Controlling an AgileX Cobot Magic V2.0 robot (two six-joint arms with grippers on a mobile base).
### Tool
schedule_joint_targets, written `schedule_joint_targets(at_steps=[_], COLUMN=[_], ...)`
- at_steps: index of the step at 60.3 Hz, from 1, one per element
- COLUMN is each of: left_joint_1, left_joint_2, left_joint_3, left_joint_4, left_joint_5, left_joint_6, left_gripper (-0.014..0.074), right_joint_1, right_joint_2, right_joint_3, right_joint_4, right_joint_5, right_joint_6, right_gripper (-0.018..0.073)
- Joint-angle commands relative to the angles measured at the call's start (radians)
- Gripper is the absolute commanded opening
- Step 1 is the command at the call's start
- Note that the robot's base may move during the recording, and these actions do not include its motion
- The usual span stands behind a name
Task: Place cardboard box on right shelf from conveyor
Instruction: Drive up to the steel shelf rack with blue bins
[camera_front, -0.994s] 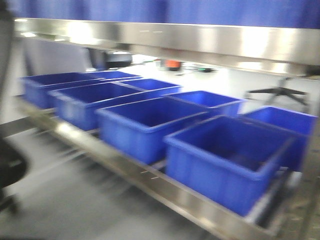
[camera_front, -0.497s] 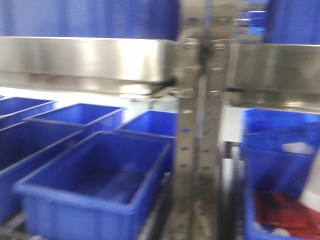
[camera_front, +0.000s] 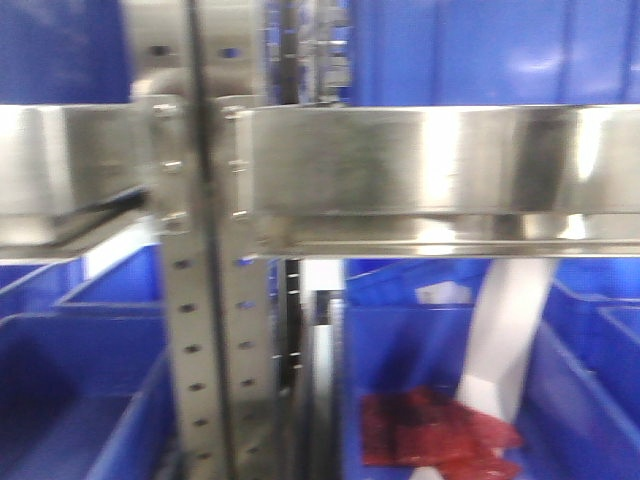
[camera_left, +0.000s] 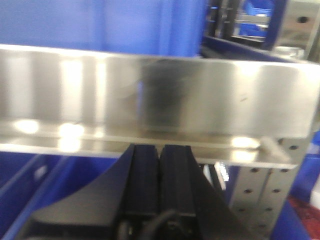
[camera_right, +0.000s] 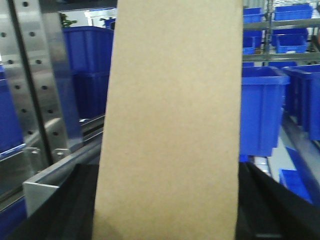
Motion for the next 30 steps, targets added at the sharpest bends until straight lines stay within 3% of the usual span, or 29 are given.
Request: schedule_joint_targets(at_steps=[1,30], left_joint_1=[0.003,0.003], left_joint_2=[-0.015,-0.013], left_joint_3=[0.008,0.008], left_joint_4=[-0.006,-0.006], left_joint_5=[-0.086,-0.086], left_joint_6=[0.000,0.000], left_gripper=[-0.0116,-0.0116], right_joint_1=[-0.005,-0.005], right_joint_2=[0.013,0.013], right_joint_3=[-0.029,-0.029], right_joint_4=[-0.015,-0.015], right_joint_5=[-0.110,-0.110], right_joint_6=[-0.012,-0.012], right_gripper=[0.0060,0.0060])
